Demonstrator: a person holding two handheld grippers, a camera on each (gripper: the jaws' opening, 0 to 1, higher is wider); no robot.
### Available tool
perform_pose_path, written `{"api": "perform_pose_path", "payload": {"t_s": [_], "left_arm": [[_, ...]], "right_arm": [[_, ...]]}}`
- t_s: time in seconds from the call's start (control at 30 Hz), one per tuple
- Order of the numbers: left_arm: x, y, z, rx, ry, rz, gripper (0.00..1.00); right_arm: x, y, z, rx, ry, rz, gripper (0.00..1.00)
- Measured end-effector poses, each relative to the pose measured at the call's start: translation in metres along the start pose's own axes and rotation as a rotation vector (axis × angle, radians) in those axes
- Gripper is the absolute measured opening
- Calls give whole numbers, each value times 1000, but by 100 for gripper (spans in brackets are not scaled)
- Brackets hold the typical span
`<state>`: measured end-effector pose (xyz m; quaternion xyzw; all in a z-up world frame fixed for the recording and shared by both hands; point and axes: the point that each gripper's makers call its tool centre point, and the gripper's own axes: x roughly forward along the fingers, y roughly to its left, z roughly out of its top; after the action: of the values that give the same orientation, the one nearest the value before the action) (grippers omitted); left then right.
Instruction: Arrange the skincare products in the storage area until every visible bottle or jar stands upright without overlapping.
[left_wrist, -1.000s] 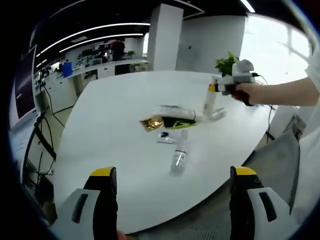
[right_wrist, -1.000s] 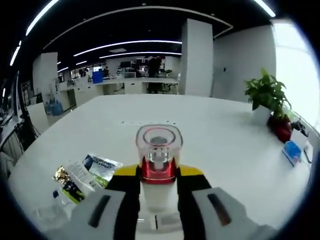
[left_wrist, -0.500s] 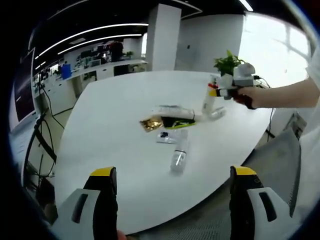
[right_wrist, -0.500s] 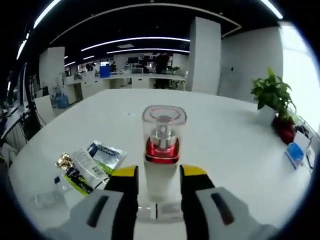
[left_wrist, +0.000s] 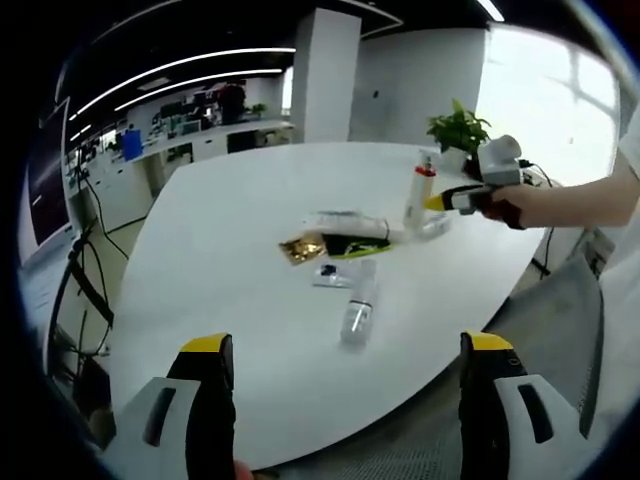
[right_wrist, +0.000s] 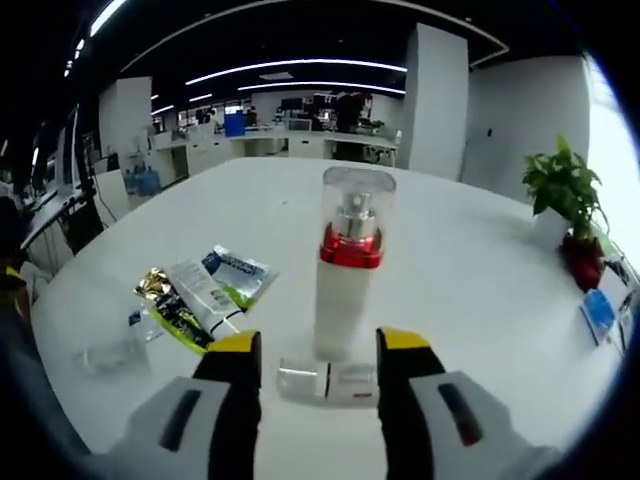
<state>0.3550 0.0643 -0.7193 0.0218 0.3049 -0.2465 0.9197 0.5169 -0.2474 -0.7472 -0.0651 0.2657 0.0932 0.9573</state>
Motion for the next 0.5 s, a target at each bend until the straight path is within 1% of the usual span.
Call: {"api": "perform_pose_path", "payload": {"t_s": [0.07,0.13,0.2,0.33,0.5], "left_arm": [[0,0,0,1,-2,0,92],[0,0,1,3,-4,2,92],[-1,0,1,3,-6,3,92],[-1,0,1,5,-10,4,92],[-1,0,2,9,-13,4,92]], "right_arm": [[-4,5,0,-5,-1,25,50],[-10,11,-2,-40,3,54,49],[-16,16,-4,-49,11,72,49],[-29,25,-5,-34,-5,109,52],[-41,28,-9,4,6,120,59]]}}
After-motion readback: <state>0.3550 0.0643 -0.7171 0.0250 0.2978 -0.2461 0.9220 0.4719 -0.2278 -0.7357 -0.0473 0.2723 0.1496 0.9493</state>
